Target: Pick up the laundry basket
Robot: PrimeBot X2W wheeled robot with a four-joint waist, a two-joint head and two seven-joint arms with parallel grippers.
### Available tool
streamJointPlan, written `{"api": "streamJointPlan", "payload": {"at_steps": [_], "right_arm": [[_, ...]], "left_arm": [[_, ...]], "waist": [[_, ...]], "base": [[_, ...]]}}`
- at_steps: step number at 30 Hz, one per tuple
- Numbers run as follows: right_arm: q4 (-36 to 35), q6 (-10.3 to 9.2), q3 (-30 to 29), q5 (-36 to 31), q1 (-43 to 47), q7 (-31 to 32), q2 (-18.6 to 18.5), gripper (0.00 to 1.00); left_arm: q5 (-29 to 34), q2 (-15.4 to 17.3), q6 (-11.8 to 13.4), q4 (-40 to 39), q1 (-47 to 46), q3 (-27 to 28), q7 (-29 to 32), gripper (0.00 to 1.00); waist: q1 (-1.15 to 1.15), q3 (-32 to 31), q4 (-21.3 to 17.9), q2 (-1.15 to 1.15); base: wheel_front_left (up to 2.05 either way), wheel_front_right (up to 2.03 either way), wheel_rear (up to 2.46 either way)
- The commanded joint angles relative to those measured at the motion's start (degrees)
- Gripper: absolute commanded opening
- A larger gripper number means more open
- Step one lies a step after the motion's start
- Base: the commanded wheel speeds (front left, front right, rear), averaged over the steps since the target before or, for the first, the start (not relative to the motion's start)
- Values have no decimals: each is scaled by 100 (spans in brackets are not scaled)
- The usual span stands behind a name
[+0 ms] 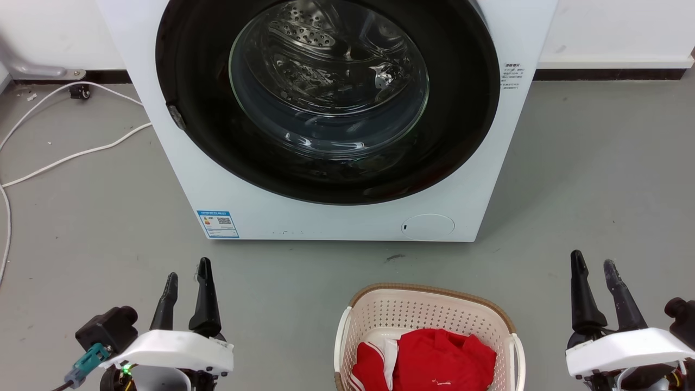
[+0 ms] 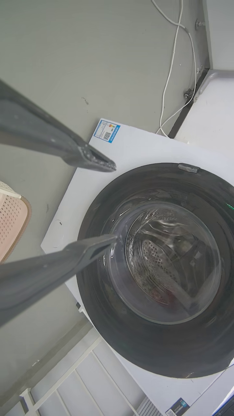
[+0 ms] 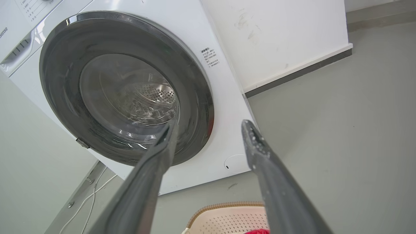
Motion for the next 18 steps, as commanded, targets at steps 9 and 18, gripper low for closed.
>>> {"api": "streamJointPlan", "payload": {"at_steps": [9,18], "right_arm": [[-118,0,-17,-685,51,-177,-24,100],[-140,0,-38,-1178,102,-310,-26,100]], "left_arm": [[657,22,27,-52,81,-6,-186,100],[1156,12,28,-43,128,0,-313,100]], "waist": [[0,9,6,0],[0,7,14,0]], "base": [[0,0,0],[0,0,0]]}}
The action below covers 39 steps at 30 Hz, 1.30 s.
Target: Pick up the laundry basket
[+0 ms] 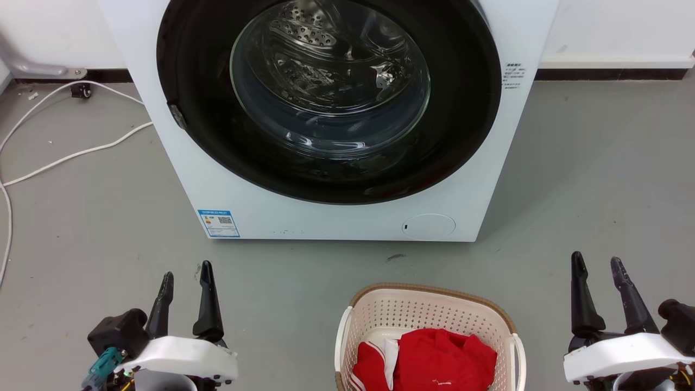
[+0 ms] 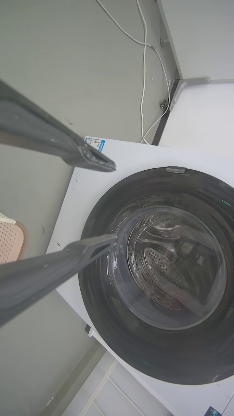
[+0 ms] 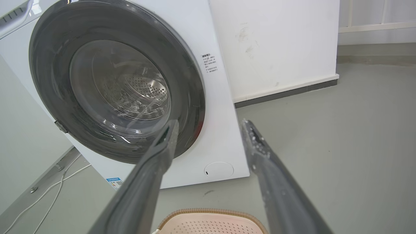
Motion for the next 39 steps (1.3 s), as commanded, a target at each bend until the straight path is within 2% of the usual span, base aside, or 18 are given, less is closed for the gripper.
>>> {"api": "streamJointPlan", "payload": {"at_steps": [1,39], "right_arm": [[-77,0,-15,-146,25,-57,-26,100],[-143,-1,-34,-2001,256,-524,-31,100]], "left_arm": [[162,14,19,-37,43,6,-59,100],[1785,4,12,156,237,-75,-516,100]], "waist": [[0,-1,-1,0],[-1,-38,31,0]], "base": [[0,0,0],[0,0,0]]}}
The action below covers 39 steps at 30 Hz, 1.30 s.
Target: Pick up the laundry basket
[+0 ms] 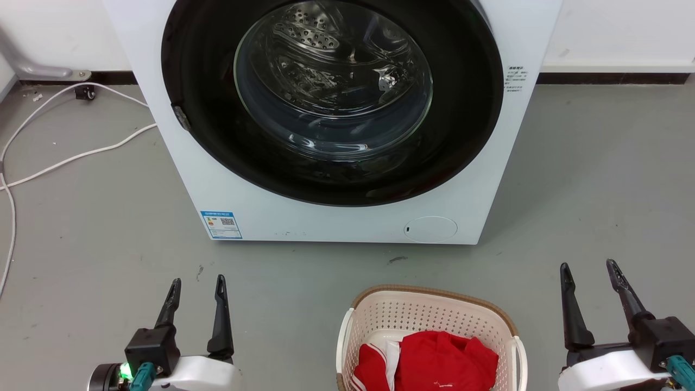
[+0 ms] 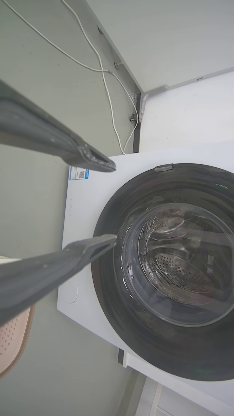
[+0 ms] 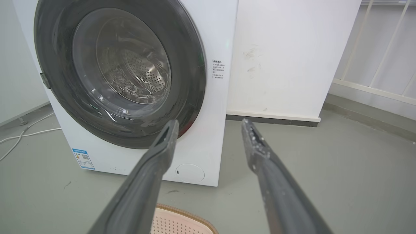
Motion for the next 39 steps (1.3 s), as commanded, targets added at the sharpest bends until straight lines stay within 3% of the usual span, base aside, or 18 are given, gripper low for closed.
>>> {"api": "streamJointPlan", "payload": {"at_steps": [1,26,39], "right_arm": [[-43,-2,-14,-157,59,-55,-24,100],[43,-2,-42,-75,53,-69,-23,100],[1305,-3,-279,-267,-382,-68,-20,100]], "left_arm": [[141,6,25,5,55,-19,-59,100],[106,5,-21,123,37,-59,-77,100],[-84,6,-310,1053,-550,-646,-77,100]], "waist": [[0,3,-1,0],[0,26,-1,0],[0,552,-239,0]], "base": [[0,0,0],[0,0,0],[0,0,0]]}}
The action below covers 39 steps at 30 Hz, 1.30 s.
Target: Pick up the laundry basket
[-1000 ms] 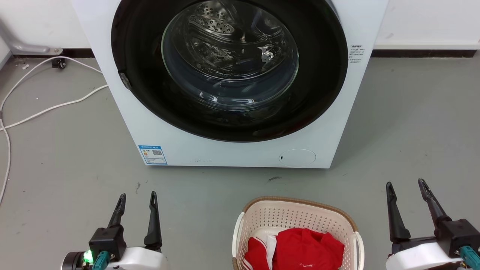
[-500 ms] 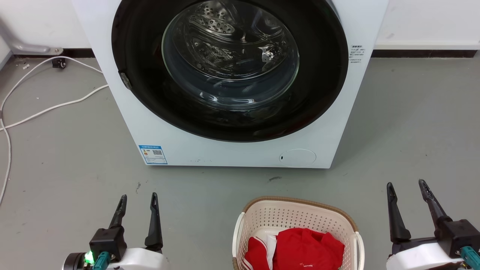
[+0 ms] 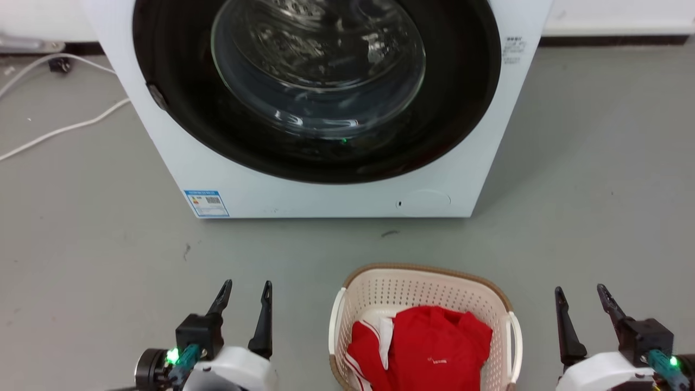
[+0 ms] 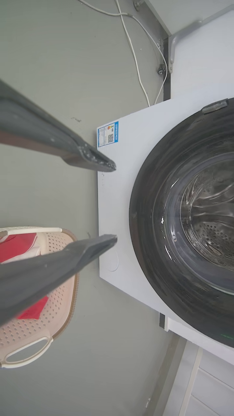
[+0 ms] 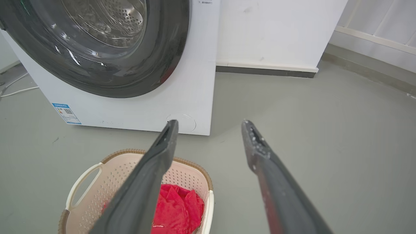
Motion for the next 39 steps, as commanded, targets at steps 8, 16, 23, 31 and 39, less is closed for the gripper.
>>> {"api": "streamJointPlan", "payload": {"at_steps": [8,16,23,31,39], "right_arm": [[1207,-4,189,-258,-956,-13,-13,100],[2144,-4,129,-389,-1780,-14,-11,100],[2805,-4,206,-416,-2443,-13,-11,100],[3326,-4,473,-252,-3058,-14,-12,100],[3585,-4,771,-20,-3495,-14,-11,100]], "left_arm": [[-129,4,-188,1154,-1031,-223,-16,100],[-57,6,-311,1909,-1844,-323,-15,100],[-25,16,-359,2534,-2548,-475,-16,100],[-22,119,-374,3135,-3222,-689,-15,100],[-103,263,-372,3553,-3783,-956,-16,100]], "waist": [[0,1104,-404,0],[0,1871,-613,0],[0,2549,-761,0],[0,3207,-902,0],[0,3747,-1021,0]], "base": [[0,0,0],[0,0,0],[0,0,0],[0,0,0],[0,0,0]]}}
